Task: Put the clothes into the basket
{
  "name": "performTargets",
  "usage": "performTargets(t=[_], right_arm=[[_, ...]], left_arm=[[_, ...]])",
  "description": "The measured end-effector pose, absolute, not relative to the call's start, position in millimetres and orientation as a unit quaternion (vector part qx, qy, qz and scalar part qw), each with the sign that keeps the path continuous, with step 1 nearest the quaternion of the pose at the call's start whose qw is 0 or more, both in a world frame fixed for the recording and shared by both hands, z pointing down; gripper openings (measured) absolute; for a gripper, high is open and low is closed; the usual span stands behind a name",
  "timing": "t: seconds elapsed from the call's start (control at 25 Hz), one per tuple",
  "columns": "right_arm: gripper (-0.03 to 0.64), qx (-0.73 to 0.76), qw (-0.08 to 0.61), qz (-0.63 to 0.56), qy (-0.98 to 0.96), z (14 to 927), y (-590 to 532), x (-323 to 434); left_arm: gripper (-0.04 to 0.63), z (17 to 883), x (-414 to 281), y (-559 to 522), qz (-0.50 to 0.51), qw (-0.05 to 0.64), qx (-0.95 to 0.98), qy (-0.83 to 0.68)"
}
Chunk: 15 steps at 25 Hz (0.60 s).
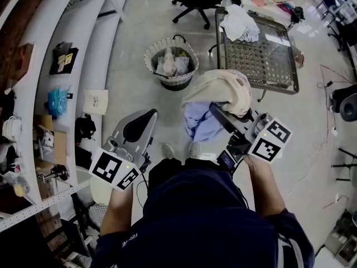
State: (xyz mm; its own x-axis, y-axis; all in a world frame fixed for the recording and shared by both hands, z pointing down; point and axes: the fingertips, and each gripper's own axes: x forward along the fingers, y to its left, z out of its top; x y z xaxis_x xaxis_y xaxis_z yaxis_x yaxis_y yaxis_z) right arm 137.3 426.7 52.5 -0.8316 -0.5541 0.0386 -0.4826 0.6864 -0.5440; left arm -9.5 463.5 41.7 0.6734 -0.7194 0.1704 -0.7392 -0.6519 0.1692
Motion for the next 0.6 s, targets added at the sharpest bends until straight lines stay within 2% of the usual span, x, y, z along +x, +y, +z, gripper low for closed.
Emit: performTargets(t=[0.6], right_arm=[[0.209,-0.290,0.055,-0.293,0.910,72,382,159]], left_arm=[[0.005,61,-8,419,0.044,0.129,0.900,-0.414]])
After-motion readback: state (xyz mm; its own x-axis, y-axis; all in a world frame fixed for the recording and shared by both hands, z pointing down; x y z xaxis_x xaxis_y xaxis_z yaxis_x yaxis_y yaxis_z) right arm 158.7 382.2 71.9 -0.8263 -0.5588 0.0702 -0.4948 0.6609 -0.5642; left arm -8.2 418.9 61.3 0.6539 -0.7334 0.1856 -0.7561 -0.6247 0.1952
